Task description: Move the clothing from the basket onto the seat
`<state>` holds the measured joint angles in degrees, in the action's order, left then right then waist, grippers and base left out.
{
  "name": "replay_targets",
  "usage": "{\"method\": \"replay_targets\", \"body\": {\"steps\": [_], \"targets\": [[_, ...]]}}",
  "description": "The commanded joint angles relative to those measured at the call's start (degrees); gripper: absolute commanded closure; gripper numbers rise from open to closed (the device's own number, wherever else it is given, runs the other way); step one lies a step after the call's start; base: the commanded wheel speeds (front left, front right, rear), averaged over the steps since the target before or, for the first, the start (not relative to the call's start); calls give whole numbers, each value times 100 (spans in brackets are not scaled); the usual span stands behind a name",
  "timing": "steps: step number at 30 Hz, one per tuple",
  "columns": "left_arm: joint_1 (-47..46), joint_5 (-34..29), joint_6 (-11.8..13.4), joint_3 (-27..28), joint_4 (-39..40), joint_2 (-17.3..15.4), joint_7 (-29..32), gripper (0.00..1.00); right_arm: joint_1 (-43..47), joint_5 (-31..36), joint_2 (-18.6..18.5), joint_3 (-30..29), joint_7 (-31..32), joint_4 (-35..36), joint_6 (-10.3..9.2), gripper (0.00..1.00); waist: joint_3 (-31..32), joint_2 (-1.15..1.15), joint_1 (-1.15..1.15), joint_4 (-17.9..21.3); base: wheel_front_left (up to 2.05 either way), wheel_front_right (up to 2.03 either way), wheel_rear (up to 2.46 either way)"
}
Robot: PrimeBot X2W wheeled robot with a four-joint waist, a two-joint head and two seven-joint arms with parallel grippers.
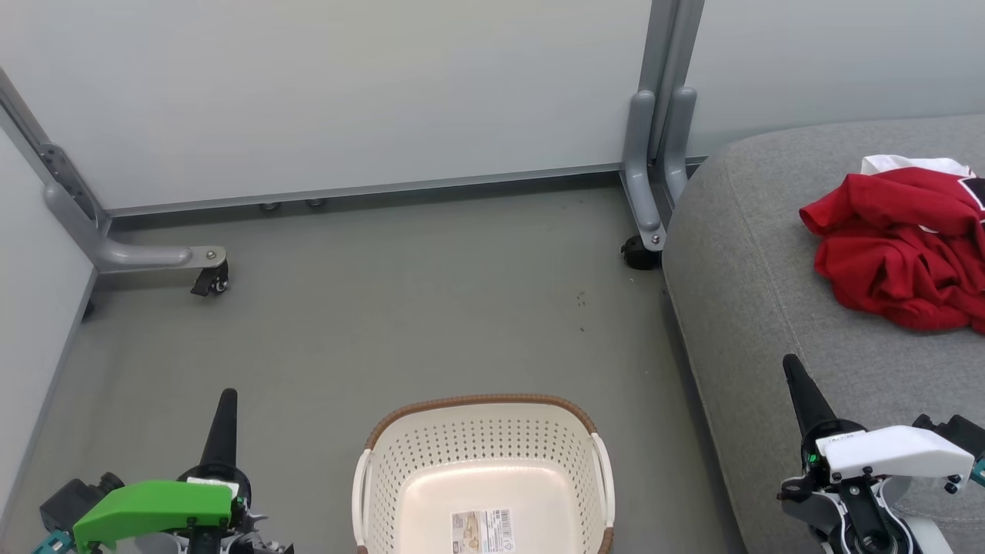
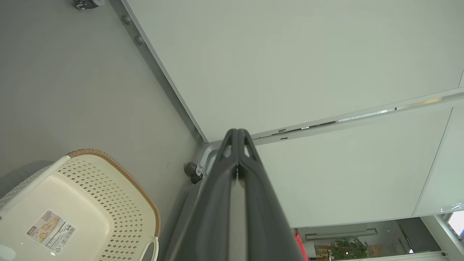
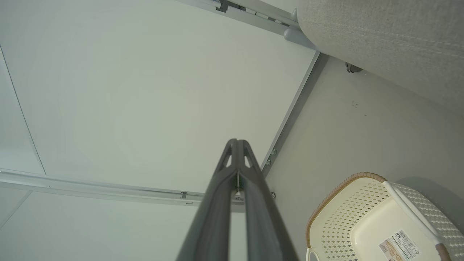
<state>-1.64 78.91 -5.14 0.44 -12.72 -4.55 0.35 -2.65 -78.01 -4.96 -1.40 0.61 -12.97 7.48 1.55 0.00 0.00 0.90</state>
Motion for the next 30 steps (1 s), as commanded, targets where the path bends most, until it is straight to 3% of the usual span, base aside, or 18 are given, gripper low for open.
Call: {"method": "replay_targets", "body": {"steps": [1,30], "targets": [[-144,148,-50,57,19,-43,32,100,-125,-142,-8,-40,45,5,3,100,-7,0,0,-4,0,0,0],[-445,1351,-224,352,-114,-8,389,100,-350,-1389,63,-297,405,-87,2,100,-143,0,0,-74,0,0,0]]}}
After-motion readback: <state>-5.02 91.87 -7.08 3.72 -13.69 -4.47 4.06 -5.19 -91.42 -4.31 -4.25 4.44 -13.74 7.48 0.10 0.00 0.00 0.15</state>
